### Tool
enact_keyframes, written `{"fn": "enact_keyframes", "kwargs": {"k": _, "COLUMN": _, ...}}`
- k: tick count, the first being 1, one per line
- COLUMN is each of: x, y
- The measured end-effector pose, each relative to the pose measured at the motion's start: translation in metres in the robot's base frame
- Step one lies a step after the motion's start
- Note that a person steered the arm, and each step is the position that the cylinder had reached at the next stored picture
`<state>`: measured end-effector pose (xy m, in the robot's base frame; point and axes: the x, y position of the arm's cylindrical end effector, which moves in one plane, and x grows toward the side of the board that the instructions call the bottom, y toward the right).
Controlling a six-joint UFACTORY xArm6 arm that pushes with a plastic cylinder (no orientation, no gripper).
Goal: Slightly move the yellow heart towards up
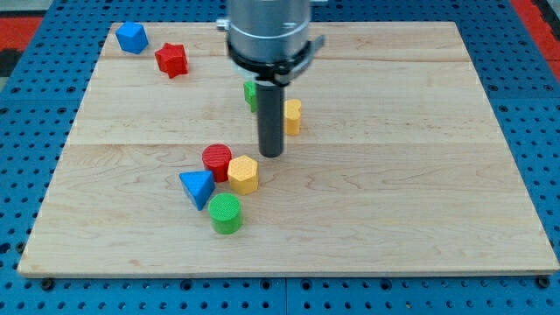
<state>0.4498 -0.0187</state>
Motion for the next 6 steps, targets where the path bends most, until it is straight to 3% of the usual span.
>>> {"fn": "enact_keyframes", "kwargs": {"k": 1, "x": -0.03, "y": 0.012}}
{"fn": "enact_keyframes", "kwargs": {"k": 4, "x": -0.013, "y": 0.077}}
{"fn": "enact_keyframes", "kwargs": {"k": 5, "x": 0.007, "y": 0.038}}
{"fn": "enact_keyframes", "kwargs": {"k": 6, "x": 0.012, "y": -0.063}}
